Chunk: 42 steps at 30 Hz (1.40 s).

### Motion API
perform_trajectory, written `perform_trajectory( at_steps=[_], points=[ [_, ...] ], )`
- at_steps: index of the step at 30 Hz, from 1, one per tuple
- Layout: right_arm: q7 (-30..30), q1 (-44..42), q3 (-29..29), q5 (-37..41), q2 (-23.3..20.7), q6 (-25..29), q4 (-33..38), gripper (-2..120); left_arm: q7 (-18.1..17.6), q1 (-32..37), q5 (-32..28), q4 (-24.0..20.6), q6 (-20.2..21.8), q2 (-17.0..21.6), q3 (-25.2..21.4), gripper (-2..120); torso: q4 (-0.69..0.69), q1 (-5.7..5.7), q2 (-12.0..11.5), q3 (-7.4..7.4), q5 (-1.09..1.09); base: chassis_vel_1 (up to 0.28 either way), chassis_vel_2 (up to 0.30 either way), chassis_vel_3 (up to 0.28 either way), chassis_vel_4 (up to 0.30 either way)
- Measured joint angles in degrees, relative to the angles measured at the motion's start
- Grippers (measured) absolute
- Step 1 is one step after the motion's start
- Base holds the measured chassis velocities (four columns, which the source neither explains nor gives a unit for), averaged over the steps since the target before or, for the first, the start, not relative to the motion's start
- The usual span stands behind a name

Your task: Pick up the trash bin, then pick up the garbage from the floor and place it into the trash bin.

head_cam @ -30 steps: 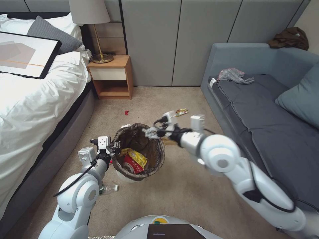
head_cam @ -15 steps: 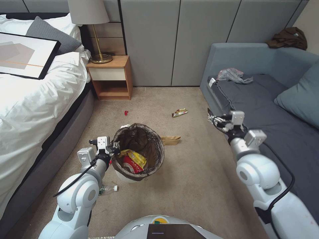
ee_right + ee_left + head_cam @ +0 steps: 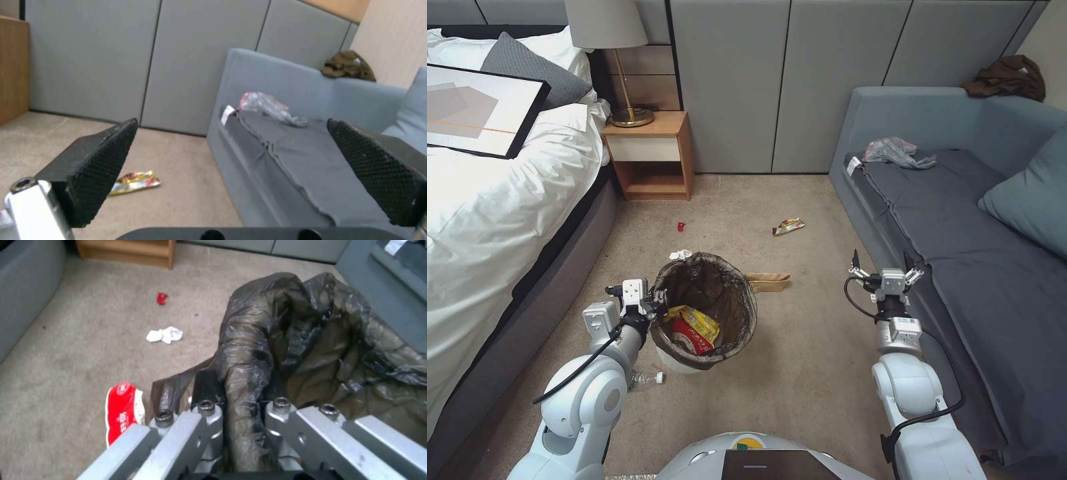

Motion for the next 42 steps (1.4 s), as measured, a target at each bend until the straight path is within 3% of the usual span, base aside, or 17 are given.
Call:
perform_trajectory(
  at_steps=[21, 42],
  points=[
    [0.02, -1.23, -0.38, -0.71, 1.38, 1.37, -0.37, 100, 2.61, -1.19, -0.06, 0.05, -0.35, 1.15, -1.15, 6, 0.00, 0.00, 0.00, 0.00, 0.00, 0.000, 0.000, 0.000, 0.000],
    [0.07, -2.09, -0.66, -0.63, 1.48, 2.56, -1.16, 100, 0.86, -2.36, -1.32, 0.07, 0.67, 1.37, -1.65, 6, 0.00, 0.01, 0.00, 0.00, 0.01, 0.000, 0.000, 0.000, 0.000]
  ],
)
